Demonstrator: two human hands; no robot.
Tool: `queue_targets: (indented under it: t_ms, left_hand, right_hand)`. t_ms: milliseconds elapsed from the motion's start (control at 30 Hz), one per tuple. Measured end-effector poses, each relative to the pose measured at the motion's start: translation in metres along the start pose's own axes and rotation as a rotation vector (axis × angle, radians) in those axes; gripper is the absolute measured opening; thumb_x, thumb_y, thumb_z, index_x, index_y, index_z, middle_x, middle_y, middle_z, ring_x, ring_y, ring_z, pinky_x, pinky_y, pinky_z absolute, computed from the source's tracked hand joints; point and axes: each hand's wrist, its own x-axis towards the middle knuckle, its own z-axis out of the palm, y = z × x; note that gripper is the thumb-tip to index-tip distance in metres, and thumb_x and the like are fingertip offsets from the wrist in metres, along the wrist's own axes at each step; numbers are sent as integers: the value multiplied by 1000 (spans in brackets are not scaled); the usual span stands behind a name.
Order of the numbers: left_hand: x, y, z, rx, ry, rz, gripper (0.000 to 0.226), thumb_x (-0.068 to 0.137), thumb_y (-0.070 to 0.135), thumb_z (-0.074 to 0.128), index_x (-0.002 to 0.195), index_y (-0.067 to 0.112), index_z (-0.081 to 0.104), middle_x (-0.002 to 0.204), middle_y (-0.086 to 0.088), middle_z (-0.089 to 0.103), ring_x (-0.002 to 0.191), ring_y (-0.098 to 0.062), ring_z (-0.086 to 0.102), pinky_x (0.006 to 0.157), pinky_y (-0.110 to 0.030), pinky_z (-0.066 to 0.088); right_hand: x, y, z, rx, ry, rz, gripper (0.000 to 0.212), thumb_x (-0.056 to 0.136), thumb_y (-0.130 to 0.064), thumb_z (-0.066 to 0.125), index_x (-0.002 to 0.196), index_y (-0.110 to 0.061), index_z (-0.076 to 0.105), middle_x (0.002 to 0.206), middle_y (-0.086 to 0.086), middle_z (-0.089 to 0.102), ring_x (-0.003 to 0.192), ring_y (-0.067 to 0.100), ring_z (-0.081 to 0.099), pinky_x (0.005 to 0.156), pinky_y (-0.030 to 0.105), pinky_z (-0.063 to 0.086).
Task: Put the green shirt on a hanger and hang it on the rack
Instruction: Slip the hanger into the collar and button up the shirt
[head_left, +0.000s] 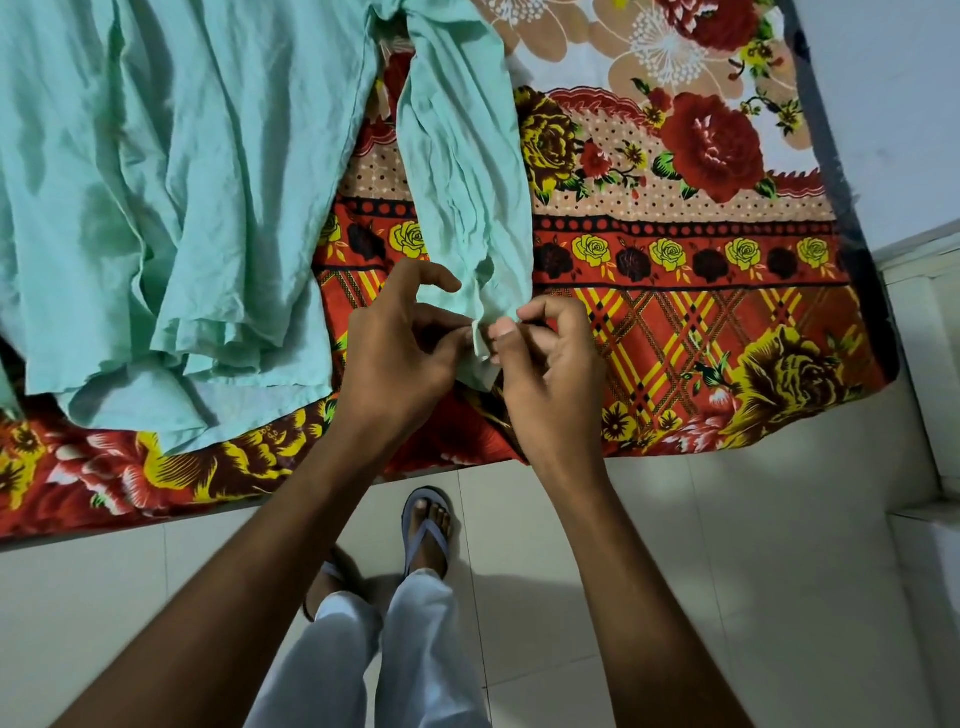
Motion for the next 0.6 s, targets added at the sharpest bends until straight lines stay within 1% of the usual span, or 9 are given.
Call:
queue_targets:
  t_ms: [67, 133, 200, 267, 300, 367, 433, 500, 600]
  left_hand:
    - [0, 2, 2, -5, 26, 0, 42, 84, 4, 79, 107, 22, 48, 80, 5, 78, 65, -4, 73, 54, -19, 51]
    - [-1, 4, 5, -23, 39, -17, 45, 82, 4, 81, 106, 19, 45, 77, 4, 77, 64, -5, 74, 54, -19, 53]
    - [-1, 4, 6, -74, 34, -59, 48, 81, 3, 82, 109, 14, 45, 75, 0, 77, 66, -10, 76, 60, -29, 61]
    - [-2, 4, 5, -137, 6, -94, 51, 81, 2, 82, 115, 13, 46, 78, -4, 78, 70, -16, 77, 69, -42, 65]
    - [-2, 3, 5, -152, -15, -98, 51, 83, 1, 80, 119, 14, 47, 79, -4, 78, 73, -17, 78, 72, -45, 65]
    - [-2, 4, 5, -156, -50, -93, 53, 86, -2, 77, 126, 16, 48, 82, -5, 78, 77, -16, 78, 77, -43, 65]
    - [-3, 4, 5, -135, -49, -73, 54, 85, -4, 76, 126, 17, 47, 83, -4, 78, 77, -15, 78, 78, -41, 65]
    - [-3, 2, 5, -88, -32, -42, 54, 84, -3, 77, 125, 17, 47, 81, -2, 77, 74, -14, 77, 74, -38, 65]
    - [-1, 1, 3, -34, -28, -11, 55, 82, -2, 77, 124, 16, 46, 81, 1, 75, 70, -10, 75, 63, -25, 59]
  right_hand:
    - [-1, -2, -1, 50, -20, 52, 28, 94, -22, 72, 112, -10, 54, 90, 0, 78, 83, 5, 74, 72, 18, 56]
    - [-1, 1, -1, 26, -11, 73, 33, 89, -23, 78, 111, -14, 55, 95, -3, 79, 91, 4, 74, 79, 24, 59]
    - [0, 5, -3, 16, 0, 78, 28, 90, -15, 77, 109, -14, 56, 96, -3, 79, 93, 5, 74, 80, 27, 60]
    - [1, 8, -4, 28, 16, 76, 23, 91, -7, 73, 105, -12, 55, 93, -2, 78, 90, 5, 74, 78, 24, 59]
    - [2, 9, -3, 33, 28, 67, 21, 92, -4, 71, 103, -10, 54, 91, -1, 77, 89, 5, 74, 78, 23, 58]
    - [2, 10, -2, 37, 51, 41, 20, 93, 0, 68, 100, -6, 51, 88, 2, 74, 86, 4, 74, 77, 20, 57]
    - [2, 11, -1, 25, 47, 12, 19, 93, 3, 66, 99, -3, 49, 86, 4, 72, 85, 4, 73, 77, 18, 56]
    - [2, 11, 0, 26, 14, -2, 21, 92, 1, 68, 101, -4, 49, 90, 5, 72, 90, 5, 73, 81, 20, 57]
    - [1, 10, -1, 43, -46, 6, 32, 88, -8, 77, 105, -12, 50, 99, 3, 75, 98, 5, 73, 83, 22, 59]
